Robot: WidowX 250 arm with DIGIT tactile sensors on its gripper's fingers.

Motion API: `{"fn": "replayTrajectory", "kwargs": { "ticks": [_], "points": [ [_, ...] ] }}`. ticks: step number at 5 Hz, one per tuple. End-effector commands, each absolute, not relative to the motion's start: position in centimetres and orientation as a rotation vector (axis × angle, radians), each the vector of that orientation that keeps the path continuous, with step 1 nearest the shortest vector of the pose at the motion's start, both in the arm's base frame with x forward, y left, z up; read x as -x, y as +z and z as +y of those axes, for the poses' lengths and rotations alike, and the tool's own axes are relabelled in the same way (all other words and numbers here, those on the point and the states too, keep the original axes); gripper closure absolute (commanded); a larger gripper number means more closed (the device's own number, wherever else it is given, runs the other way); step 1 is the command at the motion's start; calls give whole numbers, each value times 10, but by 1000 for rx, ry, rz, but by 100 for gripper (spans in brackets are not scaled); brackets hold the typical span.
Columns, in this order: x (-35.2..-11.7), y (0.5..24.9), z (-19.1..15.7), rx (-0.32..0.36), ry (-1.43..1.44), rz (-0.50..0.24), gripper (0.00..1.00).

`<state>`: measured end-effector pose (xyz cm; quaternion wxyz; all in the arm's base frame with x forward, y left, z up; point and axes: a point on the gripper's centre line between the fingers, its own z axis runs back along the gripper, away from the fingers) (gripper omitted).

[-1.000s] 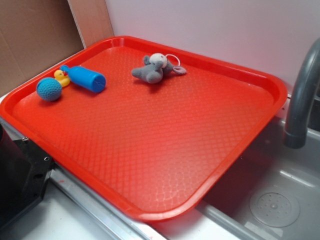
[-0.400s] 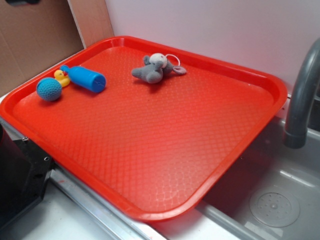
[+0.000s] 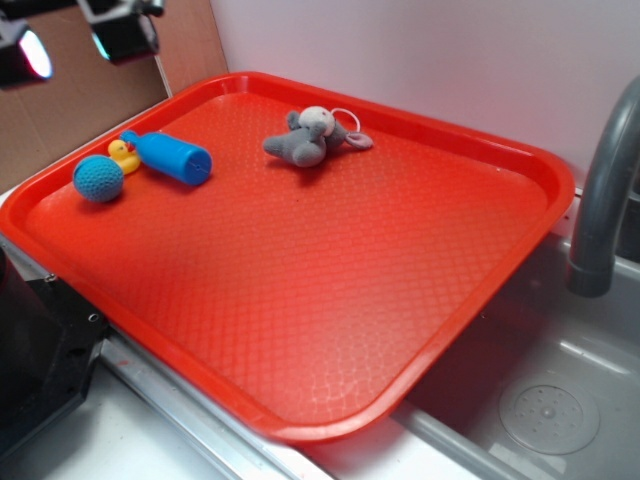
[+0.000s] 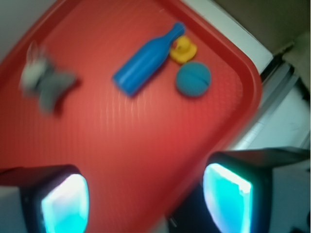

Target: Grab the blue bottle.

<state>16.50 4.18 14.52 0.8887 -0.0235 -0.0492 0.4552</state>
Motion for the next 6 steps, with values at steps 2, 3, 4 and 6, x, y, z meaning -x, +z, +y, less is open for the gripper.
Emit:
{"fn": "replayTrajectory", "kwargs": {
  "ticks": [2, 3, 4, 6],
  "points": [
    [-201, 69, 84, -106, 1439, -192, 0],
    [-207, 49, 92, -147, 1500, -231, 0],
    [-216, 25, 98, -124, 1491, -237, 0],
    [-218, 21, 92, -108, 1456, -250, 100]
  ]
}}
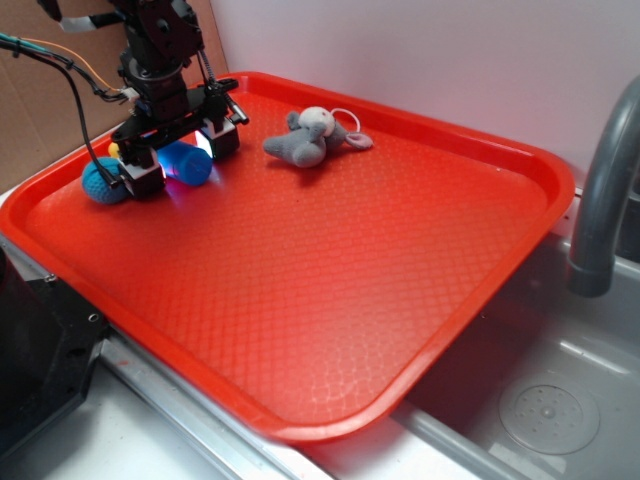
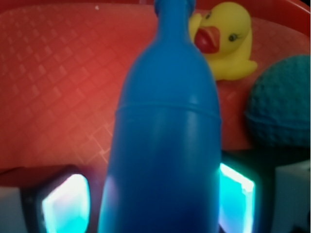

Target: Grab the blue bottle.

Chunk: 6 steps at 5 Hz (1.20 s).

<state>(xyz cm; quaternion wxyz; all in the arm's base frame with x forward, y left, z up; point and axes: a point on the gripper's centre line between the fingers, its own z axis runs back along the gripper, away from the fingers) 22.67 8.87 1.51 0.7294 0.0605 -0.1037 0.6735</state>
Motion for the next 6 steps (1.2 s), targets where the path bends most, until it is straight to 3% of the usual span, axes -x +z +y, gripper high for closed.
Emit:
{"fn": "replayTrajectory", "kwargs": {
  "ticks": [1, 2, 3, 4, 6],
  "points": [
    [-217, 43, 86, -96, 1293, -213, 100],
    [-214, 77, 73, -74, 1056, -187, 100],
    [-213, 100, 57, 5, 814, -101, 100],
    [-198, 128, 20, -6, 563, -77, 100],
    [-147, 181, -16, 105, 65, -91, 100]
  ]
}}
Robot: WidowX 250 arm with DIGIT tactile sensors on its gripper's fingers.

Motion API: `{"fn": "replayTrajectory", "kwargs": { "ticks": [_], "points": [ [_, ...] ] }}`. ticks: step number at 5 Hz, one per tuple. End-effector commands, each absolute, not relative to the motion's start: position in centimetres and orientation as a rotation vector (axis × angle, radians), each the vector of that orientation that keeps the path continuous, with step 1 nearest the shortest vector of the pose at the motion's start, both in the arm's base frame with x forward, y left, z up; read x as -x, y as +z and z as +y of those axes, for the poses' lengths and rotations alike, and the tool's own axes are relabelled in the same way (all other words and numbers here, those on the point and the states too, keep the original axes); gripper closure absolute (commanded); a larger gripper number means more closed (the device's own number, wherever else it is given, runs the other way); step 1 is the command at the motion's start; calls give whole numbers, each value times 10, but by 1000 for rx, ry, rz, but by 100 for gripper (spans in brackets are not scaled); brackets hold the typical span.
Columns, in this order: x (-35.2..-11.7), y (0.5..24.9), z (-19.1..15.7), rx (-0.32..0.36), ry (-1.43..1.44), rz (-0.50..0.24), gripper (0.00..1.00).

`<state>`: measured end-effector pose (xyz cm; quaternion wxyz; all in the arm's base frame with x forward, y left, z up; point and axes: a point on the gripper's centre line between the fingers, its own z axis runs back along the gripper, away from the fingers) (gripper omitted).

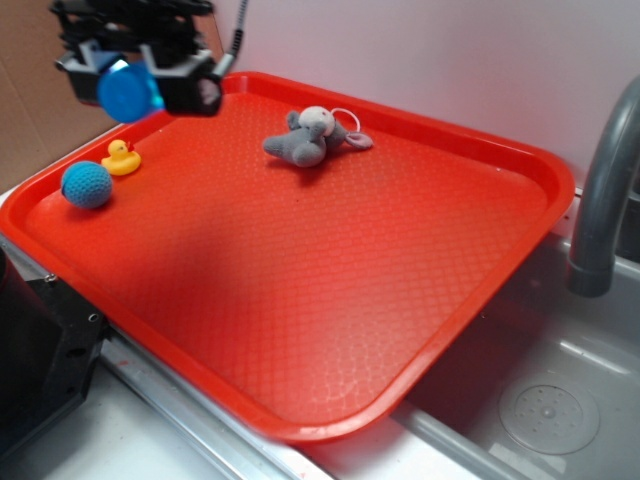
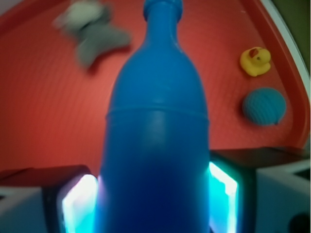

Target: Grab the blue bottle.

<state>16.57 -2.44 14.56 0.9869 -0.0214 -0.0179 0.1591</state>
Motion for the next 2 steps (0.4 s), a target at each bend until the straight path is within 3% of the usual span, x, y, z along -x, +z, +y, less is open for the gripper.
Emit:
{"fn": "replayTrajectory", "kwargs": {
  "ticks": [1, 2],
  "points": [
    [-131, 189, -27, 122, -11, -126, 100],
    [-135, 184, -22, 104, 45, -88, 100]
  ]
}}
